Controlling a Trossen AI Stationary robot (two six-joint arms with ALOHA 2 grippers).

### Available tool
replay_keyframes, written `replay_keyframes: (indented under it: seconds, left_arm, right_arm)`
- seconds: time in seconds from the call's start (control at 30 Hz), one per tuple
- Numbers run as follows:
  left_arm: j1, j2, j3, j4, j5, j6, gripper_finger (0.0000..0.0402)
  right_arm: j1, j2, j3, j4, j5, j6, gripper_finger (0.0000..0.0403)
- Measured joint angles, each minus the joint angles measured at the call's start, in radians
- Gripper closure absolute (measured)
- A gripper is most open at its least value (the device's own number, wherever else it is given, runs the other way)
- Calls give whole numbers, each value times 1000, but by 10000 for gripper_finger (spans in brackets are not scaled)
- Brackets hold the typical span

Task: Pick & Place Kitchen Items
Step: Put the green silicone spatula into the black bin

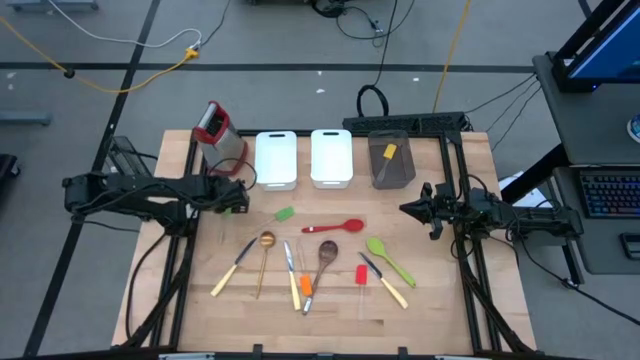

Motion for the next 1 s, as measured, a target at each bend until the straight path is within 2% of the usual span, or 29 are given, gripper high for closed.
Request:
replay_keyframes:
  seconds: [0.2,0.83,1.0]
  left_arm:
    - [-1,-5,-47,1,29,-39,133]
    - [-2,-1,-32,2,11,-3,134]
    - [-3,-1,-32,2,3,-26,173]
  right_arm:
    - [0,0,0,0,0,7,403]
    - [0,0,0,1,0,11,403]
    - [0,0,0,0,0,27,403]
